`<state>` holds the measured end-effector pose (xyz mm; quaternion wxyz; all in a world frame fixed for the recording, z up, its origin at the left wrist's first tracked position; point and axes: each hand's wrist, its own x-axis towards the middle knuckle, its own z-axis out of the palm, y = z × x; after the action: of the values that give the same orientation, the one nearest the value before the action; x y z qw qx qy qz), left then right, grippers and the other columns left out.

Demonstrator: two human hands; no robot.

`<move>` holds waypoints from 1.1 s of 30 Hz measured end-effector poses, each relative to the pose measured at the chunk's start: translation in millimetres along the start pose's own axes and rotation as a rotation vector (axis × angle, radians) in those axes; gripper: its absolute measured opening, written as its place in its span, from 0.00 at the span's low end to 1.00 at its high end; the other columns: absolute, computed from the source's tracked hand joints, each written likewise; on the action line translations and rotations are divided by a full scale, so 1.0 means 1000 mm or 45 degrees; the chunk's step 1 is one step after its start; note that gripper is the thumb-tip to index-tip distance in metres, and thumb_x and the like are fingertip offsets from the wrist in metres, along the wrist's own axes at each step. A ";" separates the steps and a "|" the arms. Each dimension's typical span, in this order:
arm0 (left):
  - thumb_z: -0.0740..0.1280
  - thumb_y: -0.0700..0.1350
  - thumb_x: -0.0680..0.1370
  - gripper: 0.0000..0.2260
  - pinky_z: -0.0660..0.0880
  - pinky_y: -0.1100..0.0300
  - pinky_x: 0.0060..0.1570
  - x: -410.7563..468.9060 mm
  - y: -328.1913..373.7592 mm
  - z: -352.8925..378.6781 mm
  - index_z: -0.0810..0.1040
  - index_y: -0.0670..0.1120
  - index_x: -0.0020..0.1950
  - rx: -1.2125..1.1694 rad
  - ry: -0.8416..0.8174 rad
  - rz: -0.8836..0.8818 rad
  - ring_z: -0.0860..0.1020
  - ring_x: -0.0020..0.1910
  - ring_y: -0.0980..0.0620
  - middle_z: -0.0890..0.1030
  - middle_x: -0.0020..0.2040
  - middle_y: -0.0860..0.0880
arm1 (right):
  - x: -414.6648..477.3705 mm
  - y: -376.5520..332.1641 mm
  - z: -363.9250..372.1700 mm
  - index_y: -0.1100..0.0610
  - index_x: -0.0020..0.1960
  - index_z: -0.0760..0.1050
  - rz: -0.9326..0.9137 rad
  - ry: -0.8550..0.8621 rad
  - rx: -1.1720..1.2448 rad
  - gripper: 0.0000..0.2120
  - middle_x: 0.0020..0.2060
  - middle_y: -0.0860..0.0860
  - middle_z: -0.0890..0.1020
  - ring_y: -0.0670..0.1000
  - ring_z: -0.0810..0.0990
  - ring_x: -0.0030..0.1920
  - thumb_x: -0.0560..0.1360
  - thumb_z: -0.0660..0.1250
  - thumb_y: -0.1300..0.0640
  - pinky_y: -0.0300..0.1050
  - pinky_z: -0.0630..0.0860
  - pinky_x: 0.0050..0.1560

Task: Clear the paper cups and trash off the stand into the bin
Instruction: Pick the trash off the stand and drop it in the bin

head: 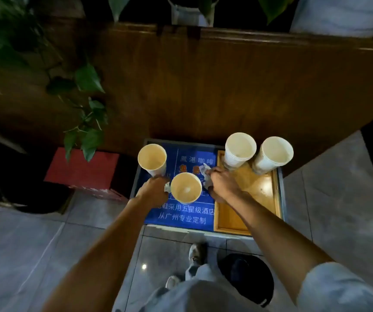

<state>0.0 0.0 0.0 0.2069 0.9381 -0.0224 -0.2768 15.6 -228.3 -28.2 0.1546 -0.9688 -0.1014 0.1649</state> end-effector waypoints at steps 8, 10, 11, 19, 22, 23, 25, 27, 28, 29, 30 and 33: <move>0.73 0.46 0.73 0.19 0.79 0.41 0.56 0.013 0.005 0.010 0.76 0.45 0.63 0.007 -0.047 -0.066 0.81 0.58 0.40 0.82 0.59 0.42 | 0.027 0.008 0.001 0.57 0.69 0.70 -0.013 -0.081 -0.052 0.21 0.65 0.57 0.75 0.58 0.73 0.64 0.76 0.65 0.59 0.52 0.71 0.64; 0.73 0.46 0.72 0.21 0.78 0.41 0.56 0.015 0.004 0.015 0.74 0.45 0.64 0.044 -0.041 -0.093 0.80 0.59 0.40 0.80 0.62 0.42 | 0.033 0.011 0.002 0.59 0.63 0.74 -0.058 -0.130 -0.058 0.17 0.62 0.58 0.76 0.60 0.75 0.62 0.75 0.64 0.60 0.54 0.73 0.61; 0.73 0.46 0.72 0.22 0.78 0.41 0.56 0.016 0.003 0.016 0.74 0.45 0.64 0.049 -0.036 -0.100 0.80 0.59 0.39 0.79 0.62 0.42 | 0.037 0.012 0.002 0.60 0.61 0.76 -0.061 -0.151 -0.054 0.15 0.60 0.59 0.77 0.61 0.75 0.60 0.74 0.64 0.60 0.55 0.74 0.60; 0.69 0.44 0.75 0.13 0.80 0.44 0.49 0.010 -0.008 0.030 0.78 0.44 0.59 0.120 0.040 -0.105 0.81 0.53 0.38 0.76 0.62 0.42 | 0.046 0.010 0.035 0.52 0.48 0.78 0.127 -0.273 0.078 0.09 0.47 0.57 0.81 0.58 0.80 0.50 0.75 0.62 0.50 0.62 0.76 0.60; 0.66 0.43 0.76 0.08 0.79 0.47 0.49 0.004 -0.015 0.033 0.80 0.43 0.54 0.184 -0.022 -0.104 0.81 0.51 0.38 0.77 0.58 0.40 | 0.035 0.000 0.027 0.54 0.56 0.76 0.182 -0.348 0.164 0.09 0.51 0.55 0.81 0.56 0.80 0.52 0.76 0.65 0.59 0.48 0.79 0.49; 0.66 0.43 0.76 0.08 0.79 0.49 0.50 0.003 -0.018 0.034 0.81 0.43 0.52 0.202 -0.049 -0.098 0.81 0.51 0.39 0.77 0.57 0.41 | 0.032 -0.003 0.024 0.55 0.57 0.76 0.201 -0.320 0.152 0.12 0.52 0.56 0.82 0.57 0.81 0.52 0.75 0.66 0.62 0.44 0.76 0.41; 0.68 0.43 0.75 0.07 0.79 0.51 0.51 0.000 -0.023 0.036 0.82 0.43 0.50 0.221 -0.105 -0.071 0.81 0.51 0.42 0.78 0.56 0.41 | 0.019 -0.002 0.027 0.56 0.55 0.76 0.239 -0.268 0.219 0.11 0.51 0.58 0.81 0.59 0.81 0.51 0.74 0.66 0.61 0.45 0.73 0.39; 0.69 0.43 0.73 0.06 0.80 0.51 0.51 -0.005 -0.028 0.036 0.82 0.43 0.48 0.204 -0.146 -0.054 0.81 0.50 0.42 0.81 0.53 0.41 | 0.005 -0.005 0.027 0.56 0.53 0.78 0.219 -0.167 0.196 0.09 0.50 0.58 0.81 0.60 0.80 0.49 0.73 0.66 0.59 0.48 0.75 0.43; 0.70 0.43 0.72 0.06 0.80 0.50 0.49 -0.008 -0.030 0.036 0.81 0.43 0.47 0.193 -0.159 -0.048 0.82 0.49 0.42 0.82 0.52 0.41 | -0.001 -0.007 0.029 0.56 0.53 0.78 0.221 -0.149 0.197 0.10 0.49 0.57 0.82 0.59 0.81 0.49 0.72 0.67 0.58 0.47 0.75 0.43; 0.69 0.43 0.72 0.06 0.80 0.51 0.48 -0.010 -0.031 0.037 0.81 0.43 0.47 0.179 -0.163 -0.038 0.82 0.48 0.43 0.82 0.50 0.42 | -0.007 -0.008 0.029 0.56 0.54 0.78 0.223 -0.134 0.207 0.11 0.50 0.57 0.82 0.58 0.81 0.49 0.72 0.68 0.58 0.46 0.75 0.44; 0.69 0.43 0.72 0.06 0.80 0.51 0.48 -0.014 -0.033 0.038 0.80 0.43 0.47 0.153 -0.159 -0.023 0.81 0.47 0.43 0.83 0.50 0.42 | -0.012 -0.010 0.030 0.56 0.55 0.78 0.224 -0.090 0.219 0.13 0.50 0.56 0.83 0.57 0.81 0.49 0.71 0.69 0.57 0.46 0.77 0.45; 0.71 0.43 0.74 0.06 0.80 0.54 0.51 -0.023 -0.039 0.041 0.79 0.44 0.49 0.095 -0.172 0.072 0.81 0.49 0.46 0.83 0.51 0.45 | -0.034 -0.017 0.030 0.56 0.57 0.77 0.288 -0.045 0.263 0.13 0.51 0.55 0.83 0.54 0.81 0.49 0.73 0.70 0.56 0.46 0.81 0.48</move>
<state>-43.6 23.6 -34.8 0.1776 0.9233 -0.0732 -0.3325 -28.9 -212.6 -40.1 0.2320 -0.9500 0.0232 0.2078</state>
